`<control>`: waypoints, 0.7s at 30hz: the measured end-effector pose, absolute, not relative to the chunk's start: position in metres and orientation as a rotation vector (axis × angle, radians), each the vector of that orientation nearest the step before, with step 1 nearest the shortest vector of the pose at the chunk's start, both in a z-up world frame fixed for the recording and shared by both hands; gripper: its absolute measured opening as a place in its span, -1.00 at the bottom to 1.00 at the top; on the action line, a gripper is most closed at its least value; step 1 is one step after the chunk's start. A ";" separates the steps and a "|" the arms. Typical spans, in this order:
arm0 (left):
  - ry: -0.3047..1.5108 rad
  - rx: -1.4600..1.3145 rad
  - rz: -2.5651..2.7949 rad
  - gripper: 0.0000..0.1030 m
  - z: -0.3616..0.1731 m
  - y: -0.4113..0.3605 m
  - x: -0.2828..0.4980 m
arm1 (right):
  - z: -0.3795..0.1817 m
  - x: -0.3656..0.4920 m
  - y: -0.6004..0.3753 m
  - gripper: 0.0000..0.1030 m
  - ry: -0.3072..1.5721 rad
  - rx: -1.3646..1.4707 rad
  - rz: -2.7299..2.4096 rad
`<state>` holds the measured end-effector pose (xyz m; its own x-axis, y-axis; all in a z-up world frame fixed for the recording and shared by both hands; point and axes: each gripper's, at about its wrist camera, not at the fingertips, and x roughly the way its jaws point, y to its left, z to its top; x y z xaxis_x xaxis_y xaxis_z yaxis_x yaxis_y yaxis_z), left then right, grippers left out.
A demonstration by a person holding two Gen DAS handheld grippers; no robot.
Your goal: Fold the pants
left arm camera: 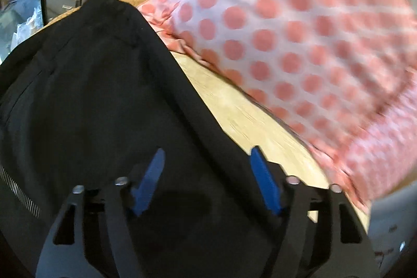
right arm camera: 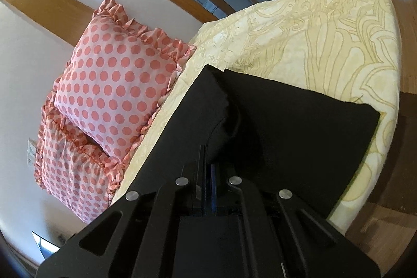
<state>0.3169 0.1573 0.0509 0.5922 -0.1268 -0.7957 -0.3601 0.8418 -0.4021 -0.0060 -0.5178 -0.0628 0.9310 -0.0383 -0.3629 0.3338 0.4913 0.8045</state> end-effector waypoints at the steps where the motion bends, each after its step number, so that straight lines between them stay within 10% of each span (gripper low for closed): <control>1: 0.969 -0.590 0.180 0.01 0.041 0.163 0.334 | -0.062 -0.006 -0.518 -0.95 0.319 1.027 -0.230; 4: 0.924 -0.628 0.192 -0.76 0.038 0.175 0.342 | -0.059 -0.003 -0.518 -0.95 0.323 1.006 -0.225; 14: 0.560 -0.585 0.114 -0.76 0.116 0.195 0.120 | -0.036 -0.011 -0.530 -0.95 0.244 0.959 -0.226; 21: 0.632 -0.652 0.242 -0.76 0.035 0.186 -0.021 | -0.050 -0.020 -0.542 -0.95 0.269 0.995 -0.293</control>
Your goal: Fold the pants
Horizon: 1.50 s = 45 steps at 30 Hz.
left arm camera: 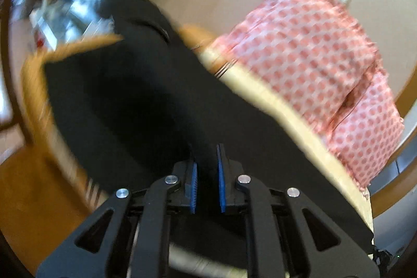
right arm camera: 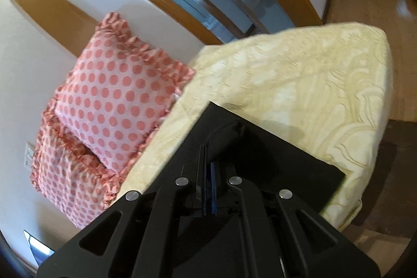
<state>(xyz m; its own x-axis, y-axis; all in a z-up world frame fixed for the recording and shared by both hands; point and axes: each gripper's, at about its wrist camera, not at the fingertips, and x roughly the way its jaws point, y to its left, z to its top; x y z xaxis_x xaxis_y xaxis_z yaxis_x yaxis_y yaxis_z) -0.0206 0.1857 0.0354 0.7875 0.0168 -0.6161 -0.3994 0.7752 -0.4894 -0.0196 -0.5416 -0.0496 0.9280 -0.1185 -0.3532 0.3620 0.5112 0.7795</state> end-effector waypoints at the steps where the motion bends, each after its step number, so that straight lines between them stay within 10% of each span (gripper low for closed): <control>1: 0.650 -0.676 0.247 -0.76 0.027 0.187 -0.025 | -0.052 -0.019 -0.542 -0.95 0.276 1.001 -0.300; 12: 0.628 -0.694 0.253 -0.55 0.018 0.189 -0.033 | -0.041 -0.033 -0.544 -0.95 0.265 0.978 -0.332; 18: 0.625 -0.648 0.223 -0.89 0.024 0.185 -0.037 | -0.041 -0.045 -0.546 -0.95 0.251 1.019 -0.339; 45: 0.664 -0.596 0.148 -0.90 0.018 0.188 -0.045 | -0.066 -0.061 -0.545 -0.95 0.339 0.995 -0.433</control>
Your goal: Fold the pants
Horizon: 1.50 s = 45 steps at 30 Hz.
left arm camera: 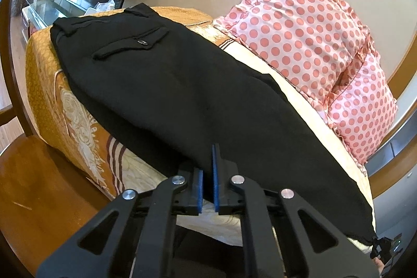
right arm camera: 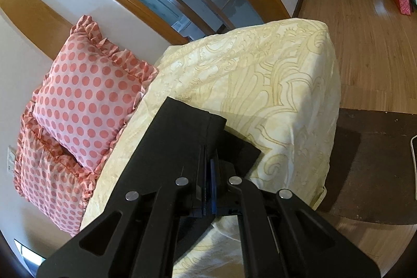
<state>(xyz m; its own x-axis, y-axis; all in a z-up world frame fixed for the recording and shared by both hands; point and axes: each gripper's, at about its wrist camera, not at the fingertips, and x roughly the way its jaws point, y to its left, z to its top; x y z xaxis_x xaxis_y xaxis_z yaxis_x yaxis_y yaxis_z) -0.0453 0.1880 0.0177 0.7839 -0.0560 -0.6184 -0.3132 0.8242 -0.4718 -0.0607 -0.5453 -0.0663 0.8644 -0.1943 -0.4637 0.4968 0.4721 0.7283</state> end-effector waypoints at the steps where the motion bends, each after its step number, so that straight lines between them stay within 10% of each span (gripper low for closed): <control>1: 0.665 -0.595 0.145 -0.90 0.018 0.189 -0.046 | -0.067 -0.063 -0.544 -0.95 0.337 1.003 -0.443; 9: 0.676 -0.561 0.117 -0.86 0.016 0.191 -0.046 | -0.068 -0.075 -0.533 -0.94 0.346 0.944 -0.510; 15: 0.582 -0.503 0.261 -0.03 0.033 0.210 -0.075 | -0.045 -0.086 -0.524 -0.32 0.353 0.807 -0.724; 27: 0.536 -0.327 0.167 0.61 0.036 0.172 -0.034 | 0.046 0.092 -0.264 -0.33 0.478 0.182 0.355; 42: 0.599 -0.161 0.170 0.89 0.013 0.152 -0.022 | -0.004 0.230 -0.032 -0.37 0.827 -0.345 0.715; 45: 0.597 -0.157 0.161 0.91 0.012 0.151 -0.021 | -0.004 0.229 -0.034 -0.80 0.827 -0.348 0.736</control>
